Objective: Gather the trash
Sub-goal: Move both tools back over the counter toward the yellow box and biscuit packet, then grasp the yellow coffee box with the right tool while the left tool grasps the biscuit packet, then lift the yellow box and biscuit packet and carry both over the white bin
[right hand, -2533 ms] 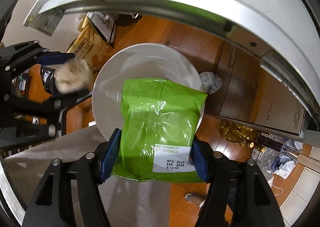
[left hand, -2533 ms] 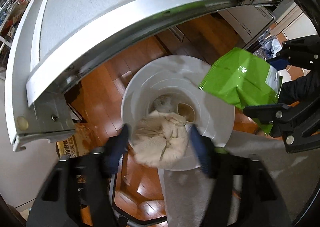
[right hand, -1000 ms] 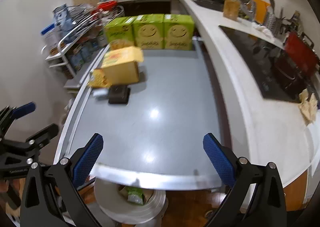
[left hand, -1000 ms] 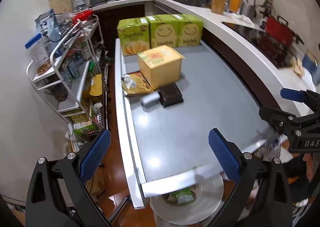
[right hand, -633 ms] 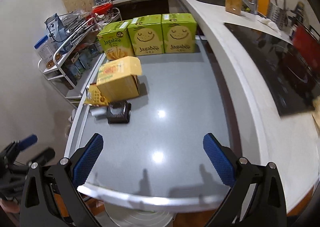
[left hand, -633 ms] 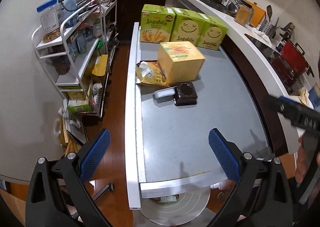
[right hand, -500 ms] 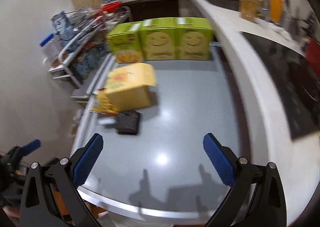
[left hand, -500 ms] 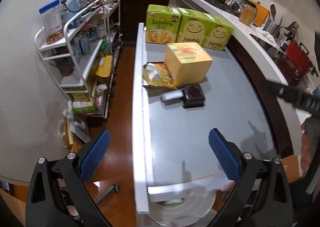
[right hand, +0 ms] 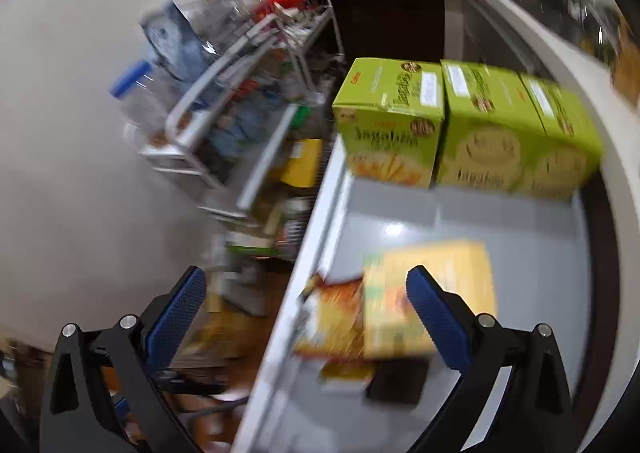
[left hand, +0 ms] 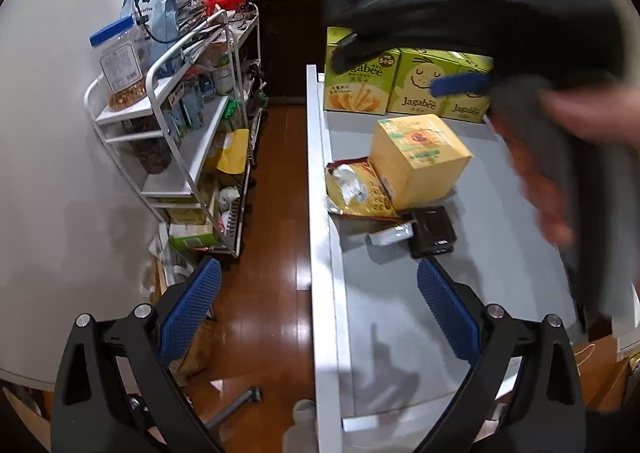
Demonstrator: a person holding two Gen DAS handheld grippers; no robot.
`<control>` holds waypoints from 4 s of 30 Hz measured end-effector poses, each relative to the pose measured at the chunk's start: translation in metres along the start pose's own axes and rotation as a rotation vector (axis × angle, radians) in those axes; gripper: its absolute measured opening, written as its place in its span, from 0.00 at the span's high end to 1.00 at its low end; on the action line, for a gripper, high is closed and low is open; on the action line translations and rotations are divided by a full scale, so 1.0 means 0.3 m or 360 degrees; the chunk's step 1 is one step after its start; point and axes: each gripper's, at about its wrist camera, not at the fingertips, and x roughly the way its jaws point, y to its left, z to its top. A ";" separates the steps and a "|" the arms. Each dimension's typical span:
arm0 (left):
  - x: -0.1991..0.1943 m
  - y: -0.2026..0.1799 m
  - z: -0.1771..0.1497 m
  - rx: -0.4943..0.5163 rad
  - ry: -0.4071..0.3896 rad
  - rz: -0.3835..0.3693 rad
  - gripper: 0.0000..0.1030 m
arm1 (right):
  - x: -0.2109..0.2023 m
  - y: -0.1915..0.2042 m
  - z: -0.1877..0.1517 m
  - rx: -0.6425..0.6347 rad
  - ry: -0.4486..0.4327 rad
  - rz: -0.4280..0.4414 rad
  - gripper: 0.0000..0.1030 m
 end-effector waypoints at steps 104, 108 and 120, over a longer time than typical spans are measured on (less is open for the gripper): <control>0.550 -0.242 0.222 0.0492 0.0342 -0.0204 0.56 | 0.054 -0.668 -0.331 0.0288 0.0203 -0.0300 0.24; 0.523 -0.240 0.223 0.0474 0.0322 -0.0229 0.57 | 0.028 -0.664 -0.332 0.0293 0.0173 -0.0289 0.24; 0.392 -0.220 0.238 0.0393 0.0211 -0.0296 0.57 | -0.095 -0.640 -0.347 0.0294 0.0088 -0.0235 0.24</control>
